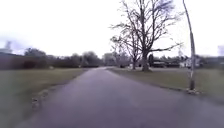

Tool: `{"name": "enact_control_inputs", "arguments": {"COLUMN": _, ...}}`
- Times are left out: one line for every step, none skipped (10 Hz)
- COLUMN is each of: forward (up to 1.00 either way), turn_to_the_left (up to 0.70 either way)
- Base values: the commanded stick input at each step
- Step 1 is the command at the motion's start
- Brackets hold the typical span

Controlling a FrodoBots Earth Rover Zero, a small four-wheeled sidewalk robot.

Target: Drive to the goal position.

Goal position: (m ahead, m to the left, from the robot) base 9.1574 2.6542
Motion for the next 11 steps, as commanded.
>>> {"name": "enact_control_inputs", "arguments": {"forward": 1.00, "turn_to_the_left": 0.00}}
{"name": "enact_control_inputs", "arguments": {"forward": 1.00, "turn_to_the_left": 0.00}}
{"name": "enact_control_inputs", "arguments": {"forward": 1.00, "turn_to_the_left": 0.00}}
{"name": "enact_control_inputs", "arguments": {"forward": 1.00, "turn_to_the_left": 0.00}}
{"name": "enact_control_inputs", "arguments": {"forward": 1.00, "turn_to_the_left": 0.00}}
{"name": "enact_control_inputs", "arguments": {"forward": 1.00, "turn_to_the_left": 0.00}}
{"name": "enact_control_inputs", "arguments": {"forward": 1.00, "turn_to_the_left": 0.00}}
{"name": "enact_control_inputs", "arguments": {"forward": 1.00, "turn_to_the_left": 0.01}}
{"name": "enact_control_inputs", "arguments": {"forward": 1.00, "turn_to_the_left": 0.14}}
{"name": "enact_control_inputs", "arguments": {"forward": 1.00, "turn_to_the_left": 0.27}}
{"name": "enact_control_inputs", "arguments": {"forward": 1.00, "turn_to_the_left": 0.39}}
